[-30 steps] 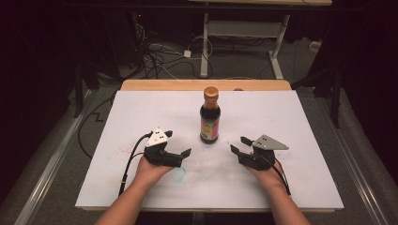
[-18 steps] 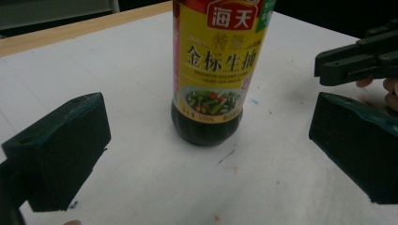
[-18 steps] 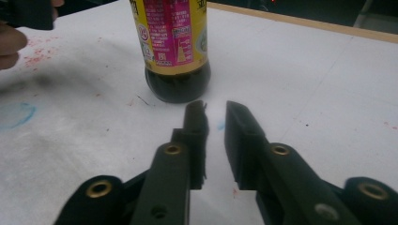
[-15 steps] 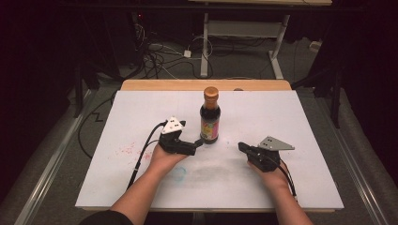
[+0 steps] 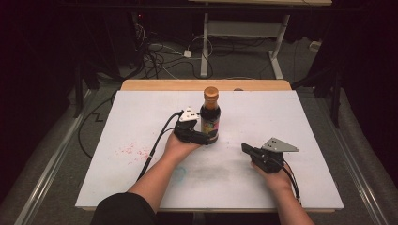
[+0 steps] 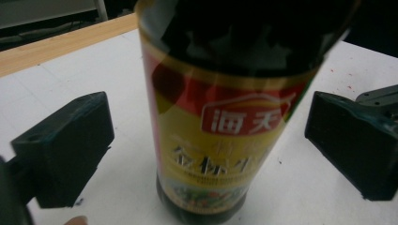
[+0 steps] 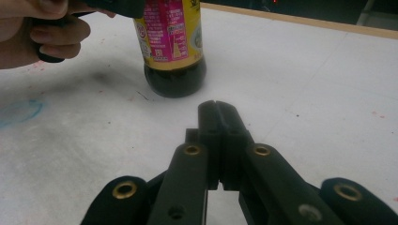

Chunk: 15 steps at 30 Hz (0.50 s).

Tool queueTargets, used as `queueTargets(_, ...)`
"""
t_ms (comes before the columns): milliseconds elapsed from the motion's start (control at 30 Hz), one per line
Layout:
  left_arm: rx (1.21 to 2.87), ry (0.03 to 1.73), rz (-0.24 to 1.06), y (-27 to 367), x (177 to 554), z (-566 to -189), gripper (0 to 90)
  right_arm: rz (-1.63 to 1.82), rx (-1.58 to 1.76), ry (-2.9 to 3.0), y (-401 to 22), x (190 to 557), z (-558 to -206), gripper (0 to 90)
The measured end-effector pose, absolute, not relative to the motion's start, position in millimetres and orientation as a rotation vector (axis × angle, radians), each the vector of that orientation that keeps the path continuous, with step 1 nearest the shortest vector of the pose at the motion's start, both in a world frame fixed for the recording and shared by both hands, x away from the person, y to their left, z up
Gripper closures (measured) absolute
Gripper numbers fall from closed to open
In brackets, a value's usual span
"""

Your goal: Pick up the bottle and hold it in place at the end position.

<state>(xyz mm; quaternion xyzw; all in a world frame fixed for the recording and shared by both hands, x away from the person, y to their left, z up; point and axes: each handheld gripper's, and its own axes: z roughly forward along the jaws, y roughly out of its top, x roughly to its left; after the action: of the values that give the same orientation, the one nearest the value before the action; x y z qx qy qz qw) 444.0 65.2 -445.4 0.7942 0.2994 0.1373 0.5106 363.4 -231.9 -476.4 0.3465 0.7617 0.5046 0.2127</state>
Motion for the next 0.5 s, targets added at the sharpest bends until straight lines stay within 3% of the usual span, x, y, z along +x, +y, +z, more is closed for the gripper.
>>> queueTargets(300,1.901,0.712,0.34,57.3,449.9,-442.5,15.2,1.4,0.969,2.113,-235.1,362.8,-476.7,90.0)
queueTargets(333,1.899,0.704,0.337,57.8,449.9,-442.3,17.8,1.399,0.966,2.114,-235.1,362.8,-476.6,90.0)
queueTargets(367,1.901,0.694,0.342,58.0,449.3,-442.0,26.2,1.4,0.969,2.113,-235.1,362.8,-476.4,90.0)
queueTargets(500,1.908,0.681,0.369,56.7,447.4,-441.3,27.4,1.398,0.973,2.112,-235.3,362.9,-476.5,90.0)
